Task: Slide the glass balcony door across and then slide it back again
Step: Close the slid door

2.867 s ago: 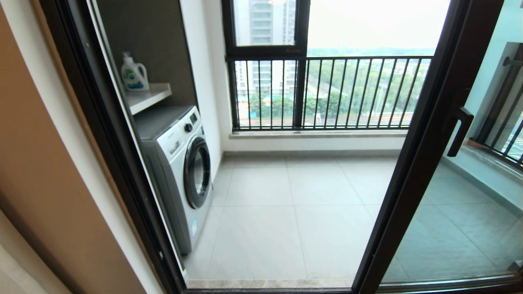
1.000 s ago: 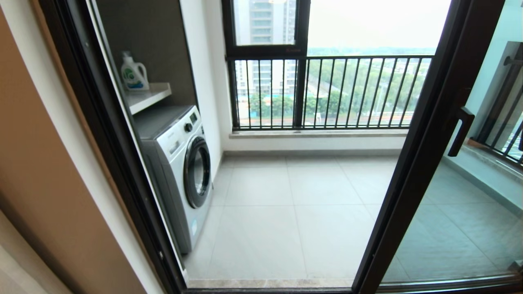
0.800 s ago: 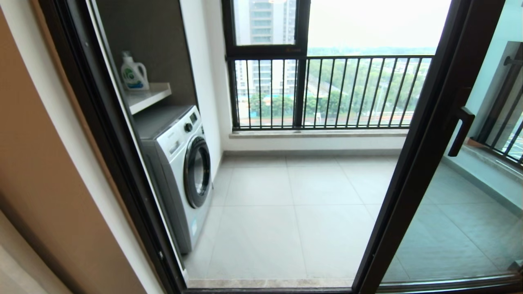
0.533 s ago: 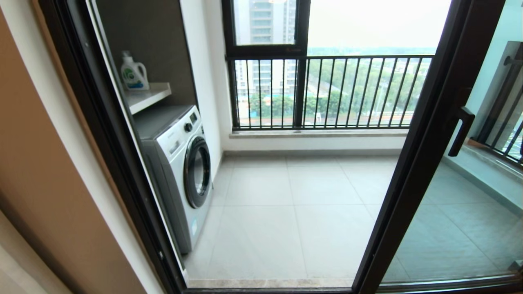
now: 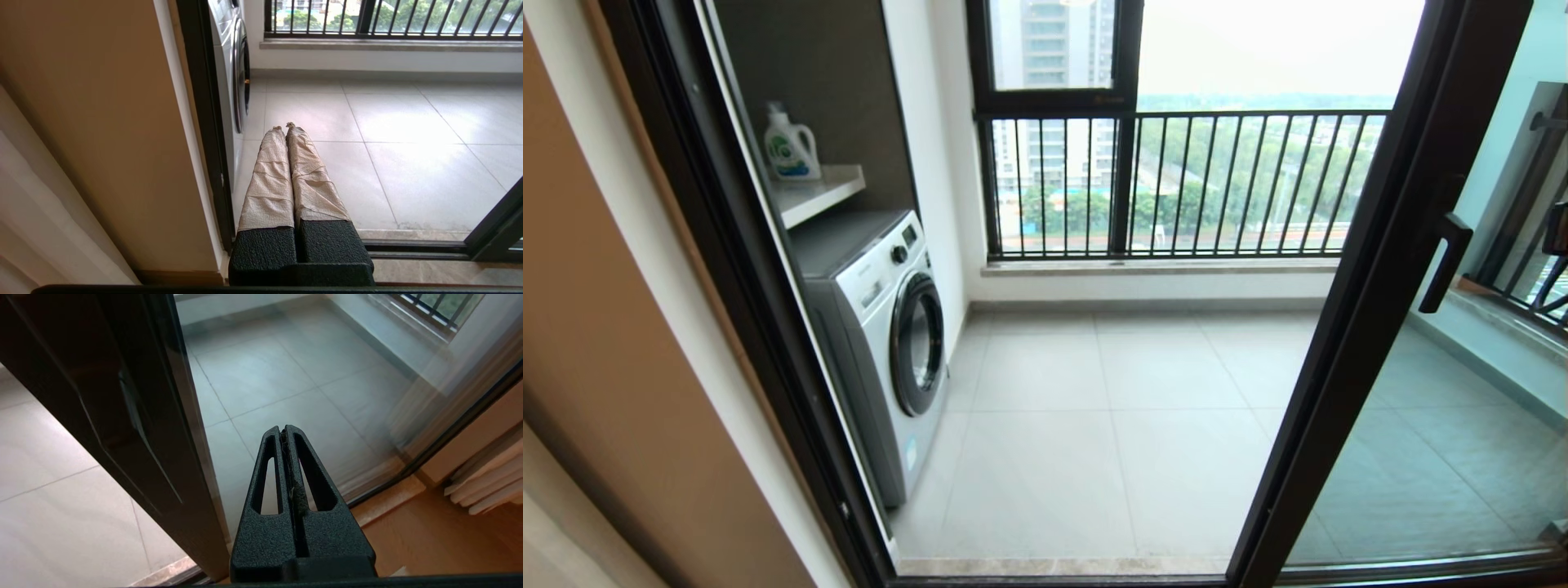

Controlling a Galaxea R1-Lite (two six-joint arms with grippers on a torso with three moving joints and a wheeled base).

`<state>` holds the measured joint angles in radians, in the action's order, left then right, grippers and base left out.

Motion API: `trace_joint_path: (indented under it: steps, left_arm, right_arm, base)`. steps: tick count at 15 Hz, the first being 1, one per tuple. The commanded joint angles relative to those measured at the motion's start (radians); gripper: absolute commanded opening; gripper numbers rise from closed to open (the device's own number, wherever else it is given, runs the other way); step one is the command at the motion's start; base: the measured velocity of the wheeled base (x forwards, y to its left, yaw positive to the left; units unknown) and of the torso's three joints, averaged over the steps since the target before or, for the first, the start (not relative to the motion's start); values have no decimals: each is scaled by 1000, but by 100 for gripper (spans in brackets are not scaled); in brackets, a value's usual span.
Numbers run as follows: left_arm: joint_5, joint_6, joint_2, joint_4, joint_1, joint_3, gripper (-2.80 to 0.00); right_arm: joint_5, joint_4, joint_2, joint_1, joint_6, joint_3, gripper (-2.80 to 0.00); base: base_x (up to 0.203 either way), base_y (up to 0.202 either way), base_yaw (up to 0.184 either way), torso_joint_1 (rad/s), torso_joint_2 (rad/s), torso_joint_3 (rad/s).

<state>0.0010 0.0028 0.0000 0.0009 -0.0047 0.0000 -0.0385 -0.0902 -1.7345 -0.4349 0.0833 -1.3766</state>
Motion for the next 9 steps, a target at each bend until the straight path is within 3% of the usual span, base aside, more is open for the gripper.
trace_joint_path:
  steps: [1,3,9]
  left_arm:
    - [1,0,2,1,0,0,-280]
    - [1,0,2,1,1,0,-280]
    - [1,0,2,0,0,0,-280]
  right_arm:
    - [3,-4,-79,5,47,-34,-280]
    - [14,-5,-91,24,93,-50,-280]
    - [47,0,-109,110,72,-58,-280]
  base:
    - [0,0,0,0,0,0]
    - [0,0,0,0,0,0]
    - [0,0,0,0,0,0]
